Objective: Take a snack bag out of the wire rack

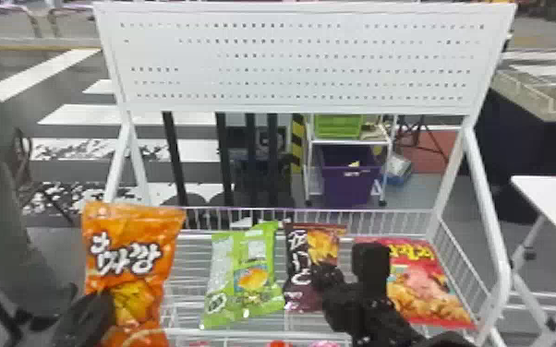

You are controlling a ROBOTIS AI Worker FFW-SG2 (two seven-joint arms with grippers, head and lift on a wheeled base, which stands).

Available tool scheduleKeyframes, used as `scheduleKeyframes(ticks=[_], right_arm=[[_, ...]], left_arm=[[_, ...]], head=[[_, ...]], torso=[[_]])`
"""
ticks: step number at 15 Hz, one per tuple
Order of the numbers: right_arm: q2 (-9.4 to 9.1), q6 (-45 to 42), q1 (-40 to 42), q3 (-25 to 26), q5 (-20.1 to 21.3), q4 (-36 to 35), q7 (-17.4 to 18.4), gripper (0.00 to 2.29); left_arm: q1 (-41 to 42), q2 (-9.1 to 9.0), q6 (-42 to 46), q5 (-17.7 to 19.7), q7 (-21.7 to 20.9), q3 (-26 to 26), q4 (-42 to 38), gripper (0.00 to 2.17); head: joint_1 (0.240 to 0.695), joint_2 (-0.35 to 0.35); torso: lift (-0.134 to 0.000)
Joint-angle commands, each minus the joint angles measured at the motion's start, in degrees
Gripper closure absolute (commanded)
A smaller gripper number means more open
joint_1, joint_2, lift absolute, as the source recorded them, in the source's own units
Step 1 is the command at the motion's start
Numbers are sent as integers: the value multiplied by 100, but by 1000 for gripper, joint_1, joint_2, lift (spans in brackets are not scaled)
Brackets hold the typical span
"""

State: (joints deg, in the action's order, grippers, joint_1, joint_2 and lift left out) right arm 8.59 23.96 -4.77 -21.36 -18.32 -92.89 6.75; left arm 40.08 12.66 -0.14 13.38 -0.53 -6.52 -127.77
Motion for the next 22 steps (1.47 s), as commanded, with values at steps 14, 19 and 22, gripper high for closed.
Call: scheduleKeyframes(ticks=[14,19,22], right_arm=[[794,-1416,3790,1530,610,-3947,248,2246],[539,-2048,5082,2479,768,-4228,-455,2246],[301,-1996,5363,3182,531,-4290,-1026,2246]], left_arm=[[-26,-1,18,-28,0,98,-46,2057],[-44,-18,18,-37,0,160,-46,2057],[-44,-18,18,-37,0,169,-46,2057]], head=[[499,0],[499,0],[499,0]], torso=[[0],[0],[0]])
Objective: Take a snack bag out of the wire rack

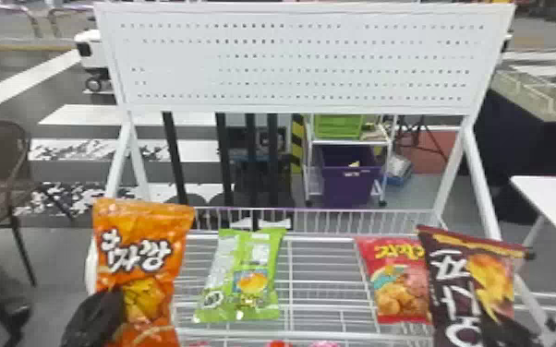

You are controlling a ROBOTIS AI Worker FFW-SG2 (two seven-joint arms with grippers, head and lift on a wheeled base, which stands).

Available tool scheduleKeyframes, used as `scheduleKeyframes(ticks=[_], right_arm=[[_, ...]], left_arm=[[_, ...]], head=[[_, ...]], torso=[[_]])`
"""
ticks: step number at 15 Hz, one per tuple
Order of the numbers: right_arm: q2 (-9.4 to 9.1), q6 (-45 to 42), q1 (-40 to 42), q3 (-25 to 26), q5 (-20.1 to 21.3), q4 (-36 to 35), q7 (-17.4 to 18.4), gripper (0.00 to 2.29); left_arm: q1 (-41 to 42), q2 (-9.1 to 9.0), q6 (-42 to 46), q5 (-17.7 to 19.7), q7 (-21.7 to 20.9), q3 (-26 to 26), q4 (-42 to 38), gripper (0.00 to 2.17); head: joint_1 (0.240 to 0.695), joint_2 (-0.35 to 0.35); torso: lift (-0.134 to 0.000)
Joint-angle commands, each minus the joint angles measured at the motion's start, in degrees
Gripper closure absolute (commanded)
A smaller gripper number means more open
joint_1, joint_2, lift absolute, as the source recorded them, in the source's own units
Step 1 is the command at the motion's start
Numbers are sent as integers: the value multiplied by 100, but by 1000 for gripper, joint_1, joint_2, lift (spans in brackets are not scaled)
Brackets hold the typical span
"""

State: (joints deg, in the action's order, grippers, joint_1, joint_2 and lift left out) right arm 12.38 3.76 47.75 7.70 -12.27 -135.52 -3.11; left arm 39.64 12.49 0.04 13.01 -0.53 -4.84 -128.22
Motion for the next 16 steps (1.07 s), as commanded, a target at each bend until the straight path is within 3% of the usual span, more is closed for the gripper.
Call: scheduleKeyframes(ticks=[1,4,16], right_arm=[[-78,7,146,346,-74,-62,-85,2246],[-113,-10,173,478,-21,-62,-269,2246],[-140,-45,146,399,76,-71,-260,2246]], left_arm=[[0,-1,0,0,0,10,-1,2057],[9,-9,0,0,0,62,-10,2057],[53,-53,0,-62,0,62,-72,2057]], head=[[499,0],[499,0],[499,0]], torso=[[0],[0],[0]])
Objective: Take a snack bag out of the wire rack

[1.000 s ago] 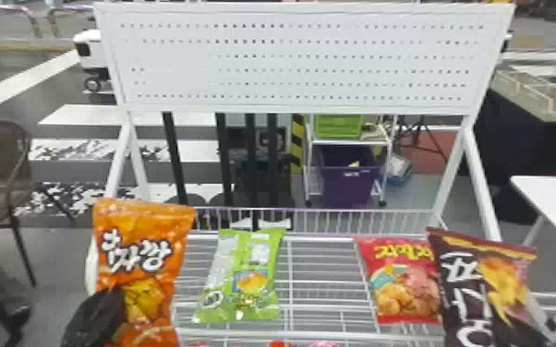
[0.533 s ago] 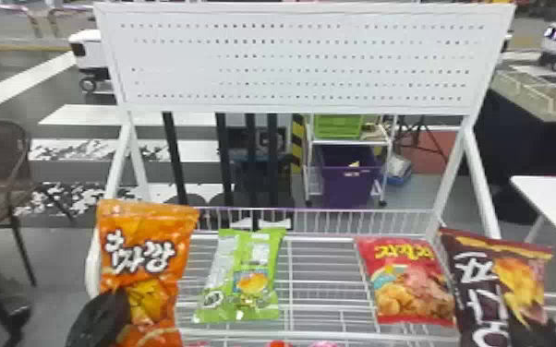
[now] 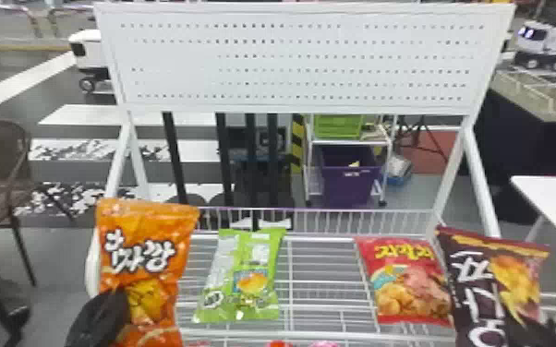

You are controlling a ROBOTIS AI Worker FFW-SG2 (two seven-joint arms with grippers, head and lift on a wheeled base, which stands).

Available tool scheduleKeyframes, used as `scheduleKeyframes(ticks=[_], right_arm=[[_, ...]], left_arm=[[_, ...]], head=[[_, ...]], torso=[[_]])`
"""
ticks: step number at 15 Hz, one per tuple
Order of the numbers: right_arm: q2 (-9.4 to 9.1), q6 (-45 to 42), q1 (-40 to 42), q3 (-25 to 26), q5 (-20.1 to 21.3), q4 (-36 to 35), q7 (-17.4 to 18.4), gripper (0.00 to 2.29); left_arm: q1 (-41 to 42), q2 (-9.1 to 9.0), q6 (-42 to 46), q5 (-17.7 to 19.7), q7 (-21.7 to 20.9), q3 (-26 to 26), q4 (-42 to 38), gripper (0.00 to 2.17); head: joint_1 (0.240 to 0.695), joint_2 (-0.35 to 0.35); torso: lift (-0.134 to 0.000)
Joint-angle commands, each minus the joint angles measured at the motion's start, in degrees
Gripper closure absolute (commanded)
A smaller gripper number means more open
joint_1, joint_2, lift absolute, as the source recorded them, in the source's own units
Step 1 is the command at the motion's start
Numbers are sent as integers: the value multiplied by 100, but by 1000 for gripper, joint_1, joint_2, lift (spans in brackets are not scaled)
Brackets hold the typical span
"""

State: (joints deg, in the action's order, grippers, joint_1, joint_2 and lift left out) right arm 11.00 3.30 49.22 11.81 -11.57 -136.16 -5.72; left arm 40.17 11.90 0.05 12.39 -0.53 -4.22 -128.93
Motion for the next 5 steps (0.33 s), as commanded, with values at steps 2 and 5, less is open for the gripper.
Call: scheduleKeyframes(ticks=[2,5], right_arm=[[-2,0,-17,-12,15,-7,0,2246],[-2,0,-26,-29,41,-7,0,2246]], left_arm=[[0,5,-2,0,0,0,-1,2057],[0,5,-2,0,0,0,-1,2057]], head=[[499,0],[499,0]], torso=[[0],[0]])
